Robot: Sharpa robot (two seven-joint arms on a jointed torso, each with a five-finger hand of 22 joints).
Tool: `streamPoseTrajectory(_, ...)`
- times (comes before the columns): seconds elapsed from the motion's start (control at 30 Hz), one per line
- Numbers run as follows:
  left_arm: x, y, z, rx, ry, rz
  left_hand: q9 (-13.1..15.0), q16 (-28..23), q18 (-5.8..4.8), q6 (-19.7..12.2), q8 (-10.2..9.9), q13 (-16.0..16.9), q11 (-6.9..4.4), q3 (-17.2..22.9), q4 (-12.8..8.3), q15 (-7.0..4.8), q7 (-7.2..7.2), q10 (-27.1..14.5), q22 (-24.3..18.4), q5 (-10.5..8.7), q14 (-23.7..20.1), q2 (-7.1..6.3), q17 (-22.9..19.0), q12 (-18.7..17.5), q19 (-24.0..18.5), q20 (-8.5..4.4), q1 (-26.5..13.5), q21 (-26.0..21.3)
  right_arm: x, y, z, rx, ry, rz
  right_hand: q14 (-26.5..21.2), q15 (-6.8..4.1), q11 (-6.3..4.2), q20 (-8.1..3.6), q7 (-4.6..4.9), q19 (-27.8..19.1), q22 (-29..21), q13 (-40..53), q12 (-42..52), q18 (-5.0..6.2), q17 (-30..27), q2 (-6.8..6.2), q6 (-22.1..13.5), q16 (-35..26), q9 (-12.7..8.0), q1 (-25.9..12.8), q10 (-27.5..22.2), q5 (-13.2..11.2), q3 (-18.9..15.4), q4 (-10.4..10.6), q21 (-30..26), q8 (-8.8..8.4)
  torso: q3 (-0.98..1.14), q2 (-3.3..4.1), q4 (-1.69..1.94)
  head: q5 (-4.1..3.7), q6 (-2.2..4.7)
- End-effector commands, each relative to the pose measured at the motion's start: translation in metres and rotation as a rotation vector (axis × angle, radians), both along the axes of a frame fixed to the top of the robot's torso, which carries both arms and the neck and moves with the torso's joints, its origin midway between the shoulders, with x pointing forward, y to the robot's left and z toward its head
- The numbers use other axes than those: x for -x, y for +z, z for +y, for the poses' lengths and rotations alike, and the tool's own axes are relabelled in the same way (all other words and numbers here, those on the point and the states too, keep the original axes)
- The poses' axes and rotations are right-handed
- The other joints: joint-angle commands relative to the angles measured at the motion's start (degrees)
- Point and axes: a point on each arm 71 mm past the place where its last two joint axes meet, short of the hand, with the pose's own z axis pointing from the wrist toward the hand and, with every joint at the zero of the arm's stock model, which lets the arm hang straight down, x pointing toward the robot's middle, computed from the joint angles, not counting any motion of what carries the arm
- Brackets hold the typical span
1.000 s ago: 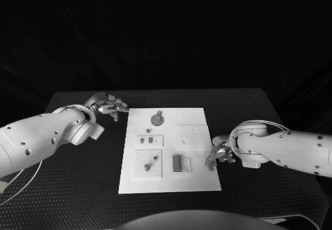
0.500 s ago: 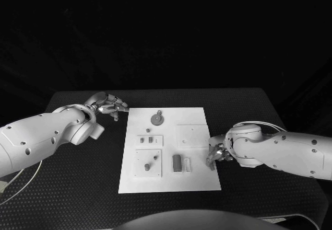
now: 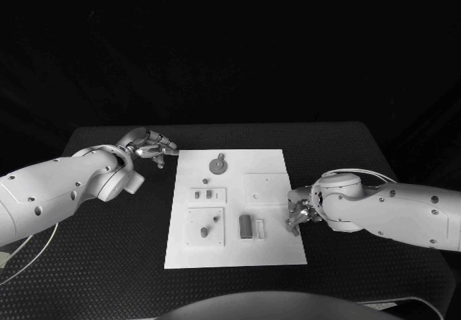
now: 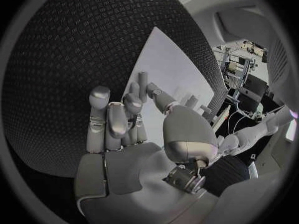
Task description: Assemble the parts on the task board
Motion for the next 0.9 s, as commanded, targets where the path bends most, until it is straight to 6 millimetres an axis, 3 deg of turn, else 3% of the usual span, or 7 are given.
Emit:
streamPoseTrajectory(0.03, 0.000, 0.001, -0.002, 0.003, -0.013, 0.001, -0.06, -0.24, 4.04, -0.02, 0.33, 0.06, -0.03, 0.01, 0.39, -0.17, 0.48, -0.43, 0.07, -0.22, 0.35, -0.10, 0.09, 0.06, 0.32, -0.12, -0.39, -0.36, 0.002, -0.004, -0.002, -0.042, -0.040, -0.024, 0.62, -0.14, -0.10, 0.16, 0.77, -0.30, 1.21, 0.14, 0.45, 1.23, 0.33, 1.34, -0.47, 0.23, 0.02, 1.59, 0.13, 0.17, -0.33, -0.03, 0.39, -0.58, -0.02, -0.02, 0.04, 0.07, 0.09)
streamPoseTrajectory(0.23, 0.000, 0.001, -0.001, 0.002, -0.012, 0.001, -0.06, -0.24, 4.04, -0.02, 0.34, 0.07, -0.03, 0.02, 0.38, -0.18, 0.48, -0.43, 0.09, -0.22, 0.35, -0.10, 0.10, 0.06, 0.33, -0.12, -0.37, -0.37, 0.007, 0.000, 0.001, -0.155, -0.112, -0.006, 0.79, -0.24, -0.20, 0.15, 0.66, -0.06, 1.24, 0.30, 0.91, 1.23, 0.69, 1.70, -0.16, 0.44, 0.06, 1.49, 0.45, 0.17, -0.82, 0.01, 0.67, -0.50, 0.00, -0.02, 0.07, 0.21, 0.09)
streamPoseTrajectory(0.5, 0.000, 0.000, -0.002, -0.002, -0.014, 0.003, -0.07, -0.23, 4.04, -0.02, 0.35, 0.07, -0.04, 0.02, 0.37, -0.18, 0.48, -0.43, 0.12, -0.22, 0.36, -0.11, 0.11, 0.06, 0.34, -0.12, -0.34, -0.38, -0.001, 0.017, 0.003, -0.351, -0.292, 0.000, 0.73, -0.30, -0.24, 0.06, 0.61, 0.08, 1.25, 0.33, 1.03, 1.23, 0.58, 1.39, -0.04, 0.45, 0.03, 1.34, 0.53, 0.17, -1.21, 0.03, 0.87, -0.53, -0.04, -0.01, -0.01, 0.24, 0.12)
streamPoseTrajectory(0.9, 0.001, 0.000, -0.002, -0.004, -0.015, 0.004, -0.09, -0.23, 4.06, -0.03, 0.38, 0.09, -0.04, 0.05, 0.23, -0.19, 0.47, -0.44, 0.17, -0.22, 0.37, -0.20, 0.13, 0.06, 0.36, -0.13, -0.15, -0.42, 0.002, 0.013, 0.016, -0.422, -0.360, 0.120, 0.46, -0.31, -0.22, -0.01, 0.65, 0.04, 1.14, 0.09, 0.54, 1.23, 0.08, 0.83, 0.00, 0.26, -0.13, 0.42, 0.22, 0.22, -1.69, 0.24, 0.86, -0.73, -0.05, 0.00, -0.09, 0.18, -0.08)
